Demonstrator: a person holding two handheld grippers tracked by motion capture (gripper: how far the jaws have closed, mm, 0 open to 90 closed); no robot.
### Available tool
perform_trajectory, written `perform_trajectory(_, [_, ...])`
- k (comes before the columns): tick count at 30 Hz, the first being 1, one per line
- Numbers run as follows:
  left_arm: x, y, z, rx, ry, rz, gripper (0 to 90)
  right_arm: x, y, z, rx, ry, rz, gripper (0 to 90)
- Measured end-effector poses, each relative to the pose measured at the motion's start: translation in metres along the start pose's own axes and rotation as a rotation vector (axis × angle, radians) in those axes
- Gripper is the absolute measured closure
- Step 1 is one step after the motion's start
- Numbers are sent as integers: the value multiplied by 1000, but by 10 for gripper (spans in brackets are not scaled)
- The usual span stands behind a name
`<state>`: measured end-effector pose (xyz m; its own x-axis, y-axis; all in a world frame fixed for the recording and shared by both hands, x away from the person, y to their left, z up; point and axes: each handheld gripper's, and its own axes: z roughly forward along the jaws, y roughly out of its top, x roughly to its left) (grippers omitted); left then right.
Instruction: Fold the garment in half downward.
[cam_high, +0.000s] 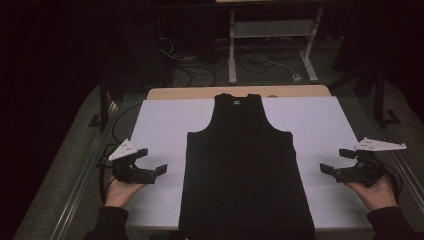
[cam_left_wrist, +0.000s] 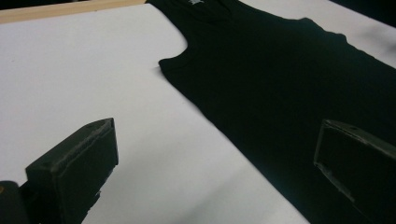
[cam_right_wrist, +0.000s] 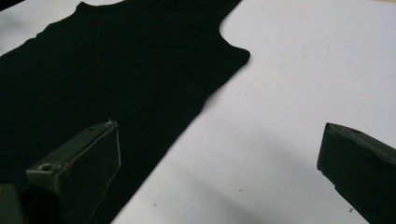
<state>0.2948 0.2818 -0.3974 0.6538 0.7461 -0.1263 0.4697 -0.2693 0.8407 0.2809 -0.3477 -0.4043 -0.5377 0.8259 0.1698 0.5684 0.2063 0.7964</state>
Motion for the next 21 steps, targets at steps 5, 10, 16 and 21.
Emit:
perform_trajectory(5, [0,5,4,22,4,-1,0,3,8,1,-1,2,-12,0])
perform_trajectory(10, [3,12,5,26,10,15,0,6,16,2,5,11,-32,0])
perform_trajectory(16, [9,20,5,22,14,14,0,4,24,0,-8,15,-30,0])
perform_trajectory(21, [10,27,8,36,15,23,0,3,29,1,-7,22,-31,0])
